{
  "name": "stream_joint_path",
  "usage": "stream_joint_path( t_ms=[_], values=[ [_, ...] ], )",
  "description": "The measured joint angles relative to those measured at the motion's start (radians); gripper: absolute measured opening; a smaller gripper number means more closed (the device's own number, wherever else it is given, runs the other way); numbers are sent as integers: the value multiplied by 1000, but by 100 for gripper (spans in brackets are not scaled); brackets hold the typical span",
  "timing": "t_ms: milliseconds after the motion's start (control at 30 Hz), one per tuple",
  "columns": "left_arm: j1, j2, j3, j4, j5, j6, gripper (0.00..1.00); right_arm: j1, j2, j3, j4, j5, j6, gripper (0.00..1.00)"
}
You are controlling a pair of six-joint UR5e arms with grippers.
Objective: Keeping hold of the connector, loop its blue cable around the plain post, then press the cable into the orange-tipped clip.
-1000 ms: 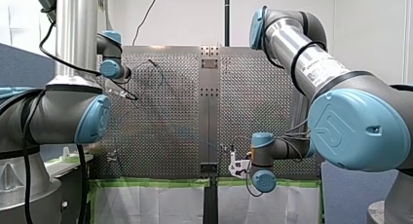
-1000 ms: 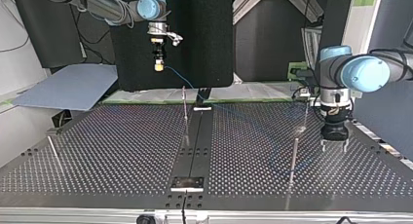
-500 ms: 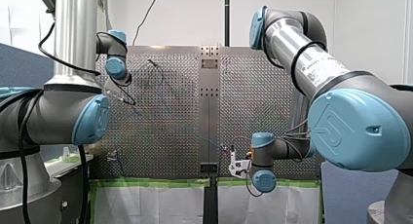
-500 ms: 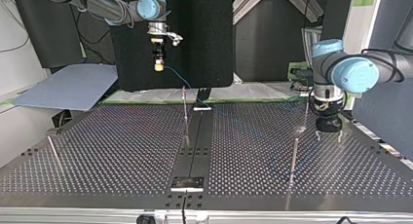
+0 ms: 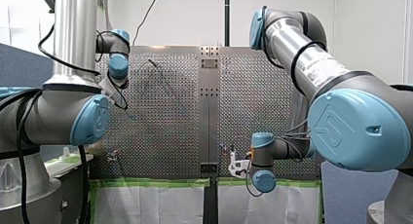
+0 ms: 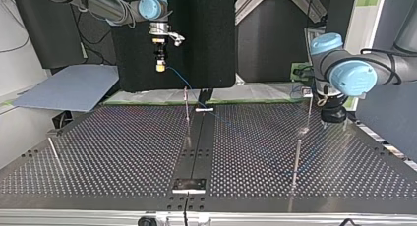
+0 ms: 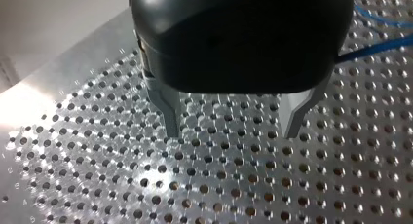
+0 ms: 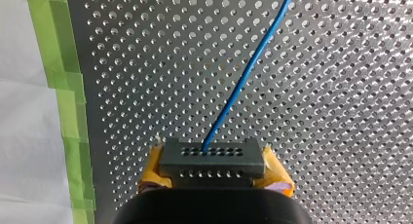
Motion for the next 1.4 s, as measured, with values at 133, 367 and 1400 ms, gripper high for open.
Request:
stream_joint_path(
  t_ms=[133, 367, 1400],
  values=[
    [-12, -23, 15, -41, -41, 41, 100, 0, 0, 0, 0, 0, 0, 0],
    [-31, -92, 63, -113, -113, 113, 100, 0, 0, 0, 0, 0, 0, 0],
    [-75, -220, 187, -402, 22, 400, 100, 0, 0, 0, 0, -2, 0, 0]
  ],
)
